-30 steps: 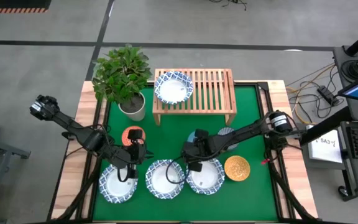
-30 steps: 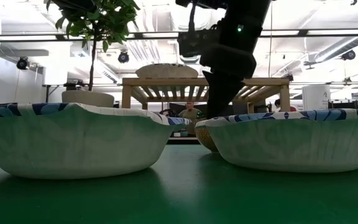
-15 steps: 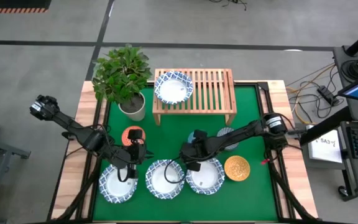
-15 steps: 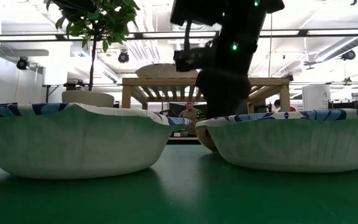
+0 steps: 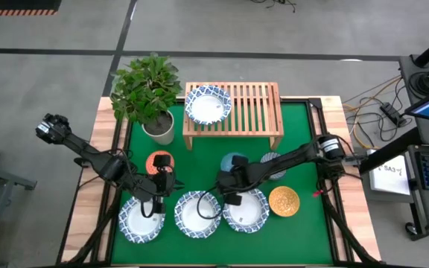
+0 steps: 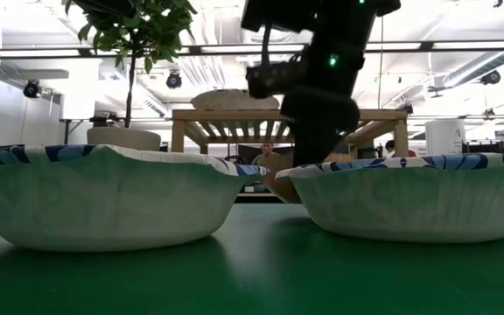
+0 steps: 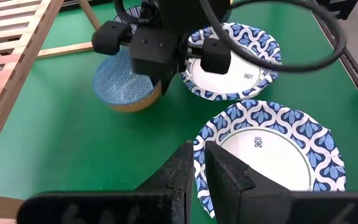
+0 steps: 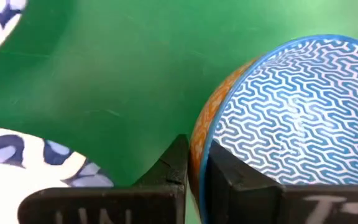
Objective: Place and stack bowls onto a shelf
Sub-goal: Put the light blue bowl on the shelf
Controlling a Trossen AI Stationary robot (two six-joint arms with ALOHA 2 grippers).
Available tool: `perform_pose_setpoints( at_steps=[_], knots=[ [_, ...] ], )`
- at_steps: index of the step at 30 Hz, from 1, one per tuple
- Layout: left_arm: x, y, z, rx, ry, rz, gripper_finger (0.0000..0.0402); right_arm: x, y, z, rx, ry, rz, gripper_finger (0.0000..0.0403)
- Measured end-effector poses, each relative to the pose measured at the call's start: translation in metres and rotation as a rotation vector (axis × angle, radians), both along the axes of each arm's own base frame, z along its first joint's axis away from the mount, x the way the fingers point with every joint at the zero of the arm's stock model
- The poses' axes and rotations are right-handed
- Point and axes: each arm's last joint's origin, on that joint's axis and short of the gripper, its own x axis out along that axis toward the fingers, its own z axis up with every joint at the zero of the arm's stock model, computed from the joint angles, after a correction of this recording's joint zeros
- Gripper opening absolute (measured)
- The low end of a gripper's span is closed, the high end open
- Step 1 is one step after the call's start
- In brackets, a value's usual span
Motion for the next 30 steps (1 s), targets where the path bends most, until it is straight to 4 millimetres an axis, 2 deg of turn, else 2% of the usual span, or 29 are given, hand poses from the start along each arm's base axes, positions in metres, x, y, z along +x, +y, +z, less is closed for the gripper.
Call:
perform_pose_setpoints(
  at_steps=[7,11,14,18,21,24,30],
  knots=[
    [0.0,0.0,0.0,0.0,-0.001,0.0,0.0022,-0.006,0.001,0.025,0.069,-0.046,0.077,0.0015],
    [0.0,0.0,0.0,0.0,0.0,0.0,0.0022,-0.012,0.009,0.043,0.179,-0.065,0.201,0.0014],
    [0.0,0.0,0.0,-0.002,-0.003,0.001,0.0022,-0.018,0.018,0.071,0.251,-0.132,0.298,0.0014],
    [0.0,0.0,0.0,-0.003,-0.005,0.002,0.0022,-0.031,0.021,0.116,0.253,-0.257,0.373,0.0014],
    [0.001,0.0,0.001,-0.003,-0.007,0.003,0.0022,-0.047,0.014,0.148,0.188,-0.359,0.346,0.0013],
    [0.001,0.001,0.001,0.015,-0.018,0.026,0.0022,-0.068,-0.002,0.173,0.071,-0.418,0.273,0.0013],
    [0.001,0.001,0.001,0.025,-0.025,0.039,0.0022,-0.103,-0.049,0.197,-0.144,-0.392,0.062,0.0013]
  ],
)
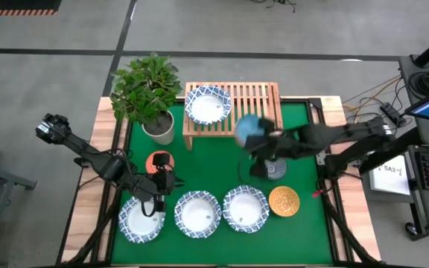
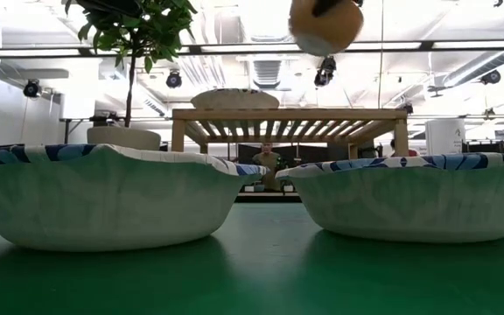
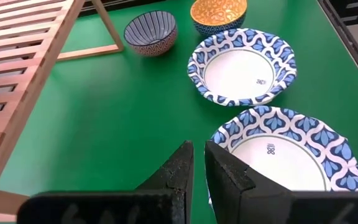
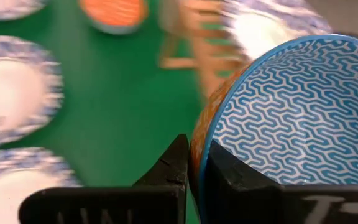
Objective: Place and stack bowls onto a shelf
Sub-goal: Put the light blue bowl on the shelf
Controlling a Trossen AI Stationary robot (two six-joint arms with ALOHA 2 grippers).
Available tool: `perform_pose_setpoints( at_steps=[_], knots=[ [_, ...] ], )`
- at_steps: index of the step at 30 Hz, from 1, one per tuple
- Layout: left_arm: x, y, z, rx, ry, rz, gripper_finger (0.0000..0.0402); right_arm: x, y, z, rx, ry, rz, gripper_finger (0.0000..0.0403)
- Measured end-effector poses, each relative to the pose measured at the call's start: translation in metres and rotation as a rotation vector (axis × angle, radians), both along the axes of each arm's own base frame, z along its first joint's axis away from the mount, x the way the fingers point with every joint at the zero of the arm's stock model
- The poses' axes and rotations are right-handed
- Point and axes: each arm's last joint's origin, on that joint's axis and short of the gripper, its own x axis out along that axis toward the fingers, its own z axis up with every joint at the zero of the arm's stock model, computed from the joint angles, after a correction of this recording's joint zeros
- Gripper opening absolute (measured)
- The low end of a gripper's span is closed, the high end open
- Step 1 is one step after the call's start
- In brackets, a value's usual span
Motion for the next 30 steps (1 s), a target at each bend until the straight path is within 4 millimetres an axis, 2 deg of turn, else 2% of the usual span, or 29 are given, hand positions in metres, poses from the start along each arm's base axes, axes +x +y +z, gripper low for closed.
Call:
perform_pose_setpoints(
  at_steps=[3,7,15,21,30],
  knots=[
    [0.0,0.0,0.0,0.0,0.0,0.0,0.0022,-0.006,-0.026,0.002,-0.021,0.032,-0.073,0.0013],
    [0.0,0.0,0.0,0.0,0.0,0.0,0.0022,-0.005,-0.055,-0.002,-0.046,0.086,-0.11,0.0013],
    [0.0,0.0,0.0,0.002,0.002,0.0,0.0022,0.009,-0.097,-0.023,-0.049,0.202,-0.125,0.0013],
    [0.0,0.0,0.0,0.002,0.003,-0.001,0.0022,0.015,-0.11,-0.033,-0.06,0.254,-0.125,0.0013],
    [0.0,0.0,0.0,0.004,0.005,0.0,0.0022,0.026,-0.115,-0.047,-0.073,0.311,-0.096,0.0013]
  ],
)
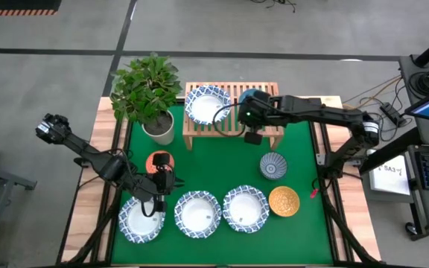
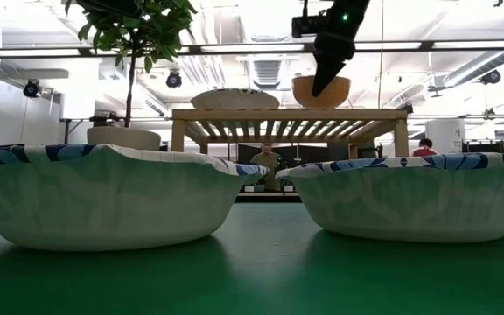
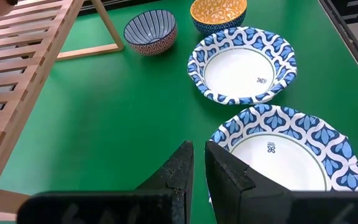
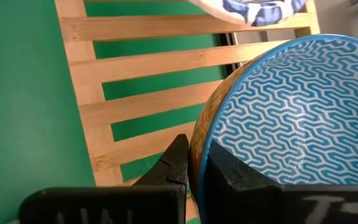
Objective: Place and stack bowls onto a shelf
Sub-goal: Put the light blue bowl on the shelf, then stack the orange bowl on top of the light blue bowl on the shelf
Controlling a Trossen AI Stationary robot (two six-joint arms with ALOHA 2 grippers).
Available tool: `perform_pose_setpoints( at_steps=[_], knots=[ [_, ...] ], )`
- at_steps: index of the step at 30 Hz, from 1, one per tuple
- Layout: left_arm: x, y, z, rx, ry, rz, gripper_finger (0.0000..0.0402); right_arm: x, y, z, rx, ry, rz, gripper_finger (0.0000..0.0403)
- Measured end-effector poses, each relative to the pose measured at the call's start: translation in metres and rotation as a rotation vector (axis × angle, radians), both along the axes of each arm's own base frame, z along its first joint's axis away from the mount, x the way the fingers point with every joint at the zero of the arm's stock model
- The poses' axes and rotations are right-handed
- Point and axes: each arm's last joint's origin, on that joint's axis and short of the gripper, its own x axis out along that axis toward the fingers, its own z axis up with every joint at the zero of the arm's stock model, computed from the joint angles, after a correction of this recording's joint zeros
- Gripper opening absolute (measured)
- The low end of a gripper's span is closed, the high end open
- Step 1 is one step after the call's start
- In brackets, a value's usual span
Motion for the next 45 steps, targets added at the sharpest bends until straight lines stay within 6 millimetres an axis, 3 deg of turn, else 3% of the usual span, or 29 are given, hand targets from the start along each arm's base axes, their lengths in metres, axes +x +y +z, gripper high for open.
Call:
perform_pose_setpoints(
  at_steps=[8,18,32,45],
  knots=[
    [0.0,0.0,0.0,0.001,0.001,0.0,0.0022,0.006,-0.003,-0.008,-0.002,0.031,0.011,0.0013],
    [0.0,0.0,0.0,0.001,0.002,0.0,0.0022,0.008,-0.022,-0.018,-0.006,0.075,-0.018,0.0014],
    [0.0,0.0,0.0,0.001,0.001,0.001,0.0022,0.005,-0.03,-0.017,-0.011,0.065,-0.033,0.0096],
    [0.002,-0.001,-0.004,0.007,0.015,0.002,0.0022,0.007,-0.03,0.007,-0.021,-0.022,-0.045,0.0102]
  ],
)
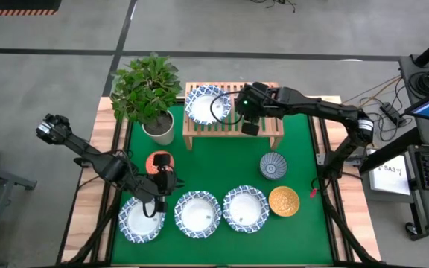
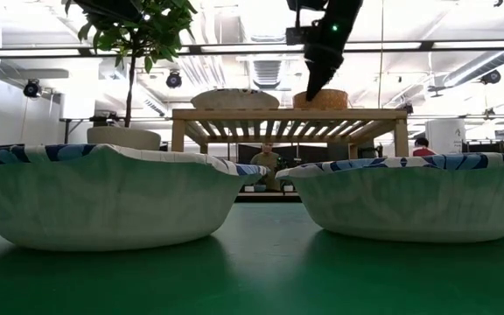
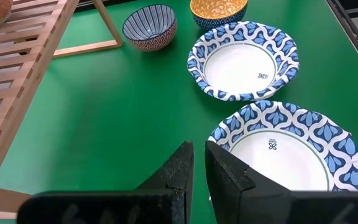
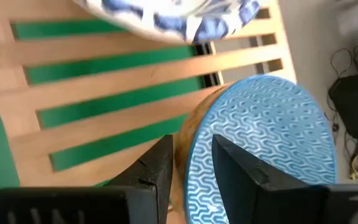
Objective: Place and stack bowls onto a shelf
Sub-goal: Stack the orange bowl on top of the light blue bowl on the shelf
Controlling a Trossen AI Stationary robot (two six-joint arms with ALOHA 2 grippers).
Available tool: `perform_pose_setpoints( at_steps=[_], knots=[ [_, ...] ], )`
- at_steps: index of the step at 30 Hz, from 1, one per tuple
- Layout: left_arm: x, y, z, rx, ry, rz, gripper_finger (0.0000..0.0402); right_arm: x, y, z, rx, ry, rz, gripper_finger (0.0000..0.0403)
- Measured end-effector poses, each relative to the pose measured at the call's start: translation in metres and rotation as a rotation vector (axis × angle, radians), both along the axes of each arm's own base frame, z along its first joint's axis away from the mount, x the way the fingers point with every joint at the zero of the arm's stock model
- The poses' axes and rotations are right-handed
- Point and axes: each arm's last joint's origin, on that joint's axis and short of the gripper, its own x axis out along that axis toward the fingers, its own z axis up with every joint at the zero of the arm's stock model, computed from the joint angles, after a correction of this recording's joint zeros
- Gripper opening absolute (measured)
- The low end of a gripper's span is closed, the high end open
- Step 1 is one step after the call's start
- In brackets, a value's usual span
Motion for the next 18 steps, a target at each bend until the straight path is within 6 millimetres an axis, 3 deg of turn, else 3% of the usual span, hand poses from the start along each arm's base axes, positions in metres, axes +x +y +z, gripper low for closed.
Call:
perform_pose_setpoints(
  at_steps=[8,14,18],
  knots=[
    [0.0,0.0,0.0,-0.001,0.0,0.001,0.0022,0.002,0.008,0.022,0.06,-0.113,0.03,0.0101],
    [0.0,0.0,0.0,-0.027,-0.004,0.02,0.0022,-0.012,0.039,0.041,0.222,-0.244,0.18,0.0092],
    [0.0,0.0,-0.001,-0.061,-0.008,0.047,0.0022,-0.026,0.067,0.042,0.225,-0.355,0.261,0.0088]
  ],
)
